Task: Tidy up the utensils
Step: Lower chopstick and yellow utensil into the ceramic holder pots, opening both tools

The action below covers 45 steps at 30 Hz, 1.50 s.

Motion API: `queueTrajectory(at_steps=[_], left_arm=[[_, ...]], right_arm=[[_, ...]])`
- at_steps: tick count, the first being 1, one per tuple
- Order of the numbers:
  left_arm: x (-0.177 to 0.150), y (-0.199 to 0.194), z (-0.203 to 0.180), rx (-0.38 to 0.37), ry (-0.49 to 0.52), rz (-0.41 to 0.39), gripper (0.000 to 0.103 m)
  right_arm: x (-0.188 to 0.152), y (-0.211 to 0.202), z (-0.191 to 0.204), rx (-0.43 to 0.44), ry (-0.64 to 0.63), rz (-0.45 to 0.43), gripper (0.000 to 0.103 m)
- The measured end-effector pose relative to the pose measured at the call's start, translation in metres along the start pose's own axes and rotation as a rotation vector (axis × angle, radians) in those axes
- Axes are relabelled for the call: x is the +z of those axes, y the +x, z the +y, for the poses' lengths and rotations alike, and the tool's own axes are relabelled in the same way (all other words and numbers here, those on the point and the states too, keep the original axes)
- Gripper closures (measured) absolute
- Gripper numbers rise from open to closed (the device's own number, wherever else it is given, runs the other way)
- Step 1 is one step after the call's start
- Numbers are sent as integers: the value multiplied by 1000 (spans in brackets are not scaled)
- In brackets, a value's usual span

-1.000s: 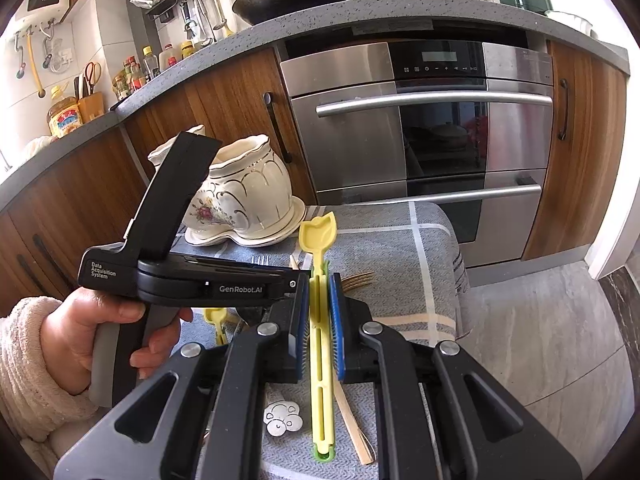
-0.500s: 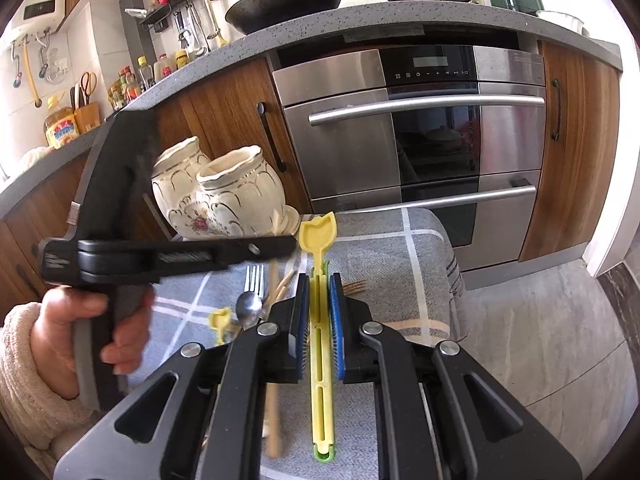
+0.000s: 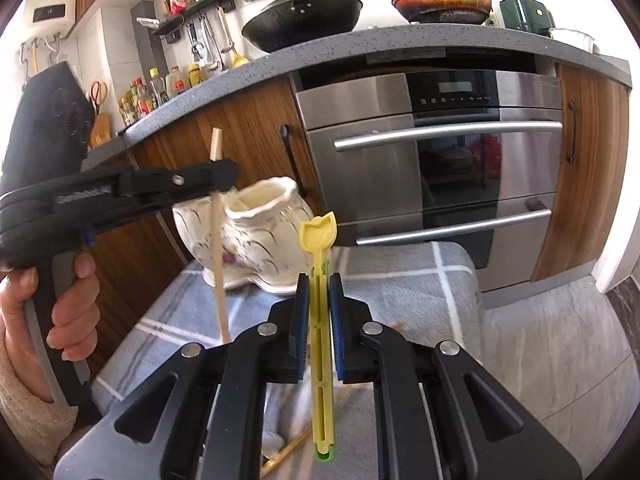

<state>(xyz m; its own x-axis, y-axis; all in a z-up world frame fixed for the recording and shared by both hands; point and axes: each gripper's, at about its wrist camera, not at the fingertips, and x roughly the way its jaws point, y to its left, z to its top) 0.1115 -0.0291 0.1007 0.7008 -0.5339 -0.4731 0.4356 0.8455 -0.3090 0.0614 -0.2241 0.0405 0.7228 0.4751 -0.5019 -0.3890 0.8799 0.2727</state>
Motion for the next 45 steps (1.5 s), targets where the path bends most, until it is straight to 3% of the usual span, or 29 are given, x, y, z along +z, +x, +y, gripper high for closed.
queueTrajectory(at_steps=[7, 12, 23, 26, 34, 45], left_arm=[[40, -57, 19, 64, 28, -102, 99], [71, -87, 36, 150, 58, -174, 99], [128, -86, 61, 326, 111, -289, 99], [130, -77, 69, 359, 115, -301, 99], [109, -36, 93, 369, 103, -235, 99], [78, -11, 105, 332, 98, -154, 99]], right_arm=[[38, 16, 22, 63, -17, -57, 93], [73, 37, 38, 113, -25, -116, 93], [117, 87, 48, 162, 4, -207, 93], [122, 101, 42, 149, 32, -230, 93], [111, 140, 39, 74, 13, -232, 93], [97, 146, 31, 128, 28, -193, 93]])
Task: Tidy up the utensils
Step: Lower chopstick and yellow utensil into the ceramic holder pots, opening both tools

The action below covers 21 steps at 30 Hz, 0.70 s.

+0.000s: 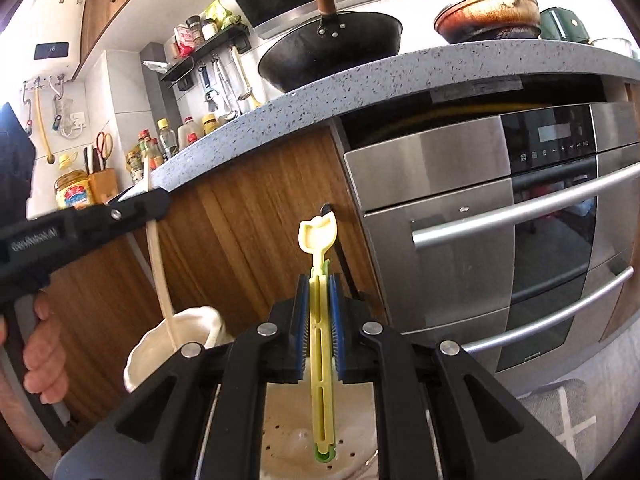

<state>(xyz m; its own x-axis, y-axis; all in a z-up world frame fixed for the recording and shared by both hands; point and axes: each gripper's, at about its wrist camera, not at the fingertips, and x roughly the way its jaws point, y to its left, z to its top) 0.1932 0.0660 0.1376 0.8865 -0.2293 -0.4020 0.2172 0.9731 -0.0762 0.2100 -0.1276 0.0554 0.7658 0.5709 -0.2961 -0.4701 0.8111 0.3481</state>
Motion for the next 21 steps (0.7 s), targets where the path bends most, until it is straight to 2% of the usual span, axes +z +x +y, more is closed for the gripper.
queueTrajectory(at_steps=[10, 14, 19, 21], left_arm=[[-20, -5, 1, -44, 0, 44, 99], [-27, -3, 2, -56, -2, 72, 99], [-30, 6, 3, -45, 5, 95, 99], [-33, 10, 4, -44, 1, 112, 99]], right_arm=[[-11, -16, 5, 42, -27, 67, 93], [-14, -17, 4, 61, -26, 125, 93], [-19, -10, 4, 44, -31, 194, 93], [-20, -10, 6, 38, -42, 195, 93]])
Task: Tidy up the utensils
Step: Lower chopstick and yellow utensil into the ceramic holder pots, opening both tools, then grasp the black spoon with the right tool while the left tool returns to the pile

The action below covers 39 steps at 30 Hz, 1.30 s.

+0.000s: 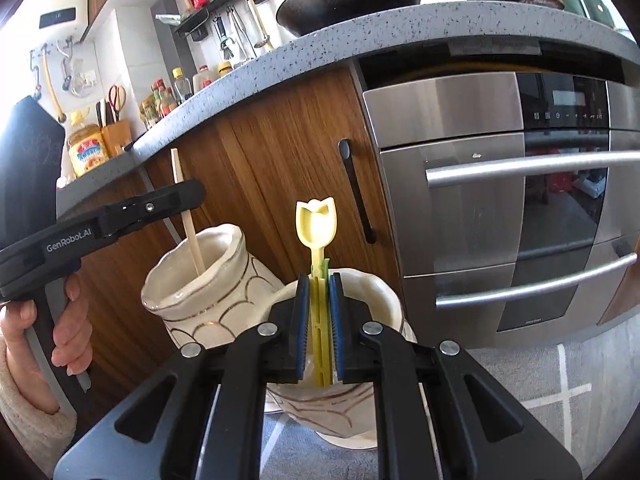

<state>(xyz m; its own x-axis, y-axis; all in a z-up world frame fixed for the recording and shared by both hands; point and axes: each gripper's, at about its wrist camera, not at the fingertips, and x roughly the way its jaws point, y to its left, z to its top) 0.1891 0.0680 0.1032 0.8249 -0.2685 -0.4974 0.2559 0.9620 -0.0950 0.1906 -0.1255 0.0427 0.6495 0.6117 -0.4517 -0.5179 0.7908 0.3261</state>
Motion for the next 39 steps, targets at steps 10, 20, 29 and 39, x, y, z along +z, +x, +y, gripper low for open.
queueTrajectory(at_steps=[10, 20, 29, 39], left_arm=[[-2, 2, -1, 13, 15, 5, 98], [1, -13, 8, 36, -24, -22, 73], [-27, -64, -12, 72, 6, -57, 34], [-110, -75, -38, -33, -48, 128, 34]], right_arm=[[1, 0, 2, -3, -9, 11, 93], [3, -25, 4, 15, -11, -36, 78], [-19, -93, 12, -44, -34, -48, 42], [-73, -155, 9, -195, -70, 11, 5]])
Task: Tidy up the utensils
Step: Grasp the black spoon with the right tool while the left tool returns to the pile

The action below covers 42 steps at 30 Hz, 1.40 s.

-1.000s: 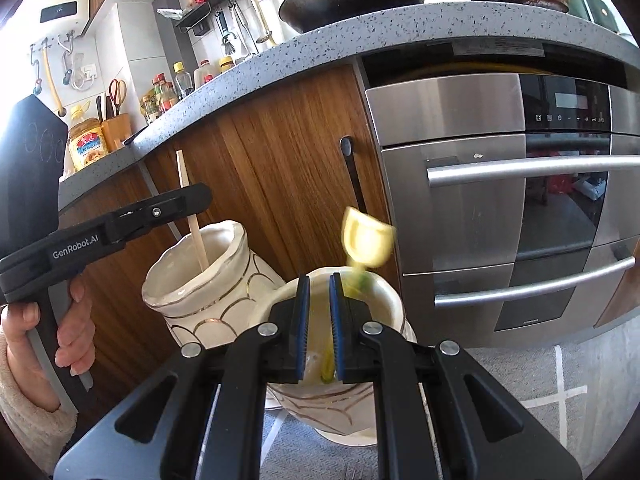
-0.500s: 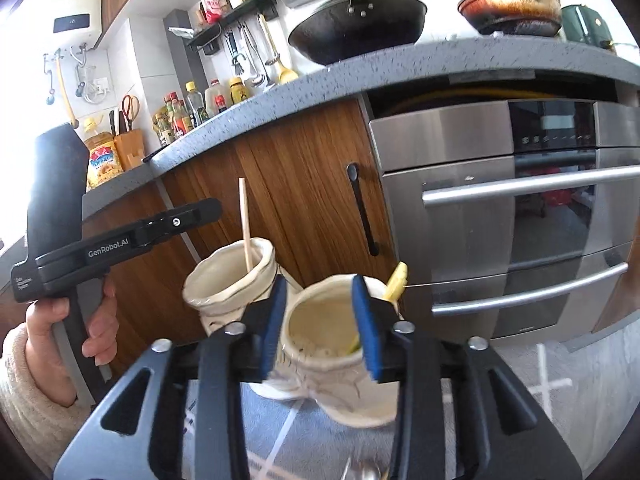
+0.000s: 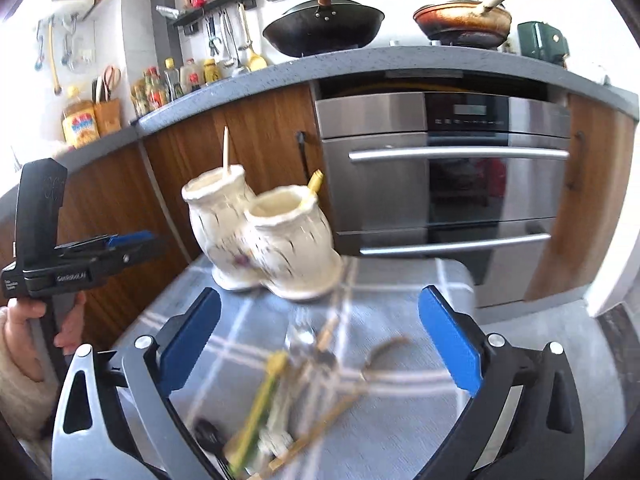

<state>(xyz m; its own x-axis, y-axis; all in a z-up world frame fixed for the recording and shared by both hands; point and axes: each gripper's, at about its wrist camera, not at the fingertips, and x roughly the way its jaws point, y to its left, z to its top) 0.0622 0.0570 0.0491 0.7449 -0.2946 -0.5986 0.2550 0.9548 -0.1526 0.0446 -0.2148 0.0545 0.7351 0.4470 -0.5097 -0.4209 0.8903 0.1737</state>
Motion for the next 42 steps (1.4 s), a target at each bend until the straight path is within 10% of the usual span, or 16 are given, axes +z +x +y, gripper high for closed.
queueTrajectory(at_steps=[12, 24, 35, 42], left_arm=[[-57, 9, 3, 12, -43, 92, 34], [-75, 15, -1, 27, 27, 127, 32], [-76, 17, -3, -8, 30, 128, 32], [-76, 20, -3, -11, 22, 134, 32]], right_arm=[[-59, 2, 56, 175, -182, 174, 8], [-87, 35, 87, 261, -278, 333, 62], [-92, 52, 85, 228, -300, 400, 74], [-91, 53, 83, 232, -291, 395, 100]])
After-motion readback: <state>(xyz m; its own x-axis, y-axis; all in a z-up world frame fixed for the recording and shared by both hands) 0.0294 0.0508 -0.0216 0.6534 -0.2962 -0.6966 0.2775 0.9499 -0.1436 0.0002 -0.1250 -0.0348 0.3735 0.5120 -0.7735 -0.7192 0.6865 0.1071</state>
